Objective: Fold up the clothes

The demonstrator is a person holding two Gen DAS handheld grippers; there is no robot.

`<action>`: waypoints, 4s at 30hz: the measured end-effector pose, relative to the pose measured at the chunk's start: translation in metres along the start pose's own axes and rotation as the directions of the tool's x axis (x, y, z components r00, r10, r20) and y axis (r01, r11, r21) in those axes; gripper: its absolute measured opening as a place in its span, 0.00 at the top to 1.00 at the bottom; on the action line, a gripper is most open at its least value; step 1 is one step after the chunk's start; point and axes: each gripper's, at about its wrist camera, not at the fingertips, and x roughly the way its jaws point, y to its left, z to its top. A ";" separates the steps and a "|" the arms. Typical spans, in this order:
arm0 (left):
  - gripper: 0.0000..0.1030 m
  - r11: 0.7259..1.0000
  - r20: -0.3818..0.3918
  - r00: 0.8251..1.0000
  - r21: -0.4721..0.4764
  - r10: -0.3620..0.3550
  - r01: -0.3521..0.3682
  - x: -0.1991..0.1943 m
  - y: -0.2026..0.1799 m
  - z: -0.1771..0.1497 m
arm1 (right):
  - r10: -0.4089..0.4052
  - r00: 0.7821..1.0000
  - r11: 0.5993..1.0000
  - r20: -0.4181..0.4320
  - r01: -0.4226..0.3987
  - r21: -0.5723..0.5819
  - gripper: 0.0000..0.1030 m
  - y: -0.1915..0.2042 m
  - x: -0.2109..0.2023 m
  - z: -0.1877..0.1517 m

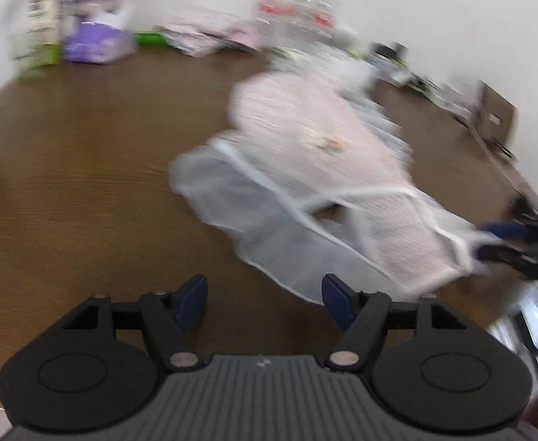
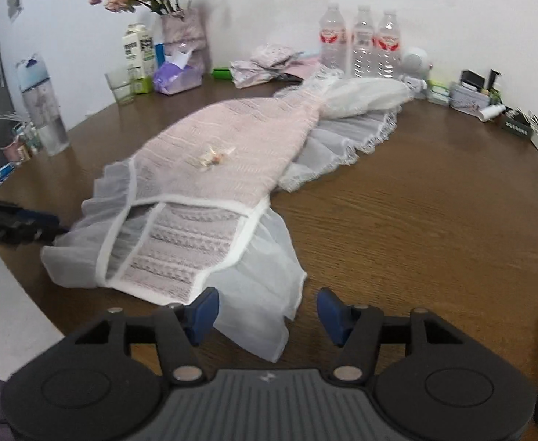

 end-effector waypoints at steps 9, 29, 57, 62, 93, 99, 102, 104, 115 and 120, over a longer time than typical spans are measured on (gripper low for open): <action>0.99 0.999 0.094 0.995 0.028 -0.045 0.043 0.003 -0.040 -0.002 | 0.027 0.993 1.000 0.113 -0.027 -0.003 1.00 0.009 0.012 -0.005; 0.99 0.946 0.831 0.545 0.255 -0.109 -0.200 -0.342 -0.128 0.231 | -0.120 0.420 0.877 0.900 0.470 -0.103 1.00 0.091 -0.343 0.243; 0.94 0.960 0.116 0.971 0.165 0.208 -0.225 0.101 -0.023 0.060 | -0.190 0.982 0.980 0.013 0.190 -0.049 0.78 0.015 0.091 0.073; 0.98 0.940 0.150 0.950 0.165 0.275 -0.298 0.081 -0.017 0.036 | -0.173 0.985 0.984 0.027 0.172 0.052 1.00 0.022 0.069 0.054; 0.70 0.919 0.153 0.919 0.106 0.363 -0.380 0.066 0.045 0.071 | -0.370 0.927 0.857 0.062 0.314 0.409 0.77 -0.078 0.086 0.087; 0.34 0.964 0.137 0.988 0.264 -0.066 0.028 0.026 -0.063 0.045 | -0.114 0.978 0.962 0.177 0.064 0.267 0.73 -0.055 0.120 0.124; 0.47 0.926 0.090 0.996 0.377 -0.013 -0.021 0.050 -0.104 0.017 | -0.094 0.990 0.986 0.108 0.077 0.147 0.77 -0.042 0.155 0.140; 0.61 0.929 0.062 0.998 0.370 0.002 -0.025 0.055 -0.106 0.005 | -0.082 0.994 0.993 0.077 0.075 0.088 0.82 -0.036 0.166 0.140; 0.78 0.856 -0.020 0.886 0.270 0.463 -0.441 0.024 0.003 0.013 | -0.091 0.996 0.996 0.001 0.091 0.021 0.86 -0.005 0.103 0.076; 0.78 0.745 -0.026 0.744 0.026 0.667 -0.667 0.007 0.036 0.022 | 0.046 0.989 0.996 0.138 -0.056 0.069 0.77 -0.007 0.057 0.048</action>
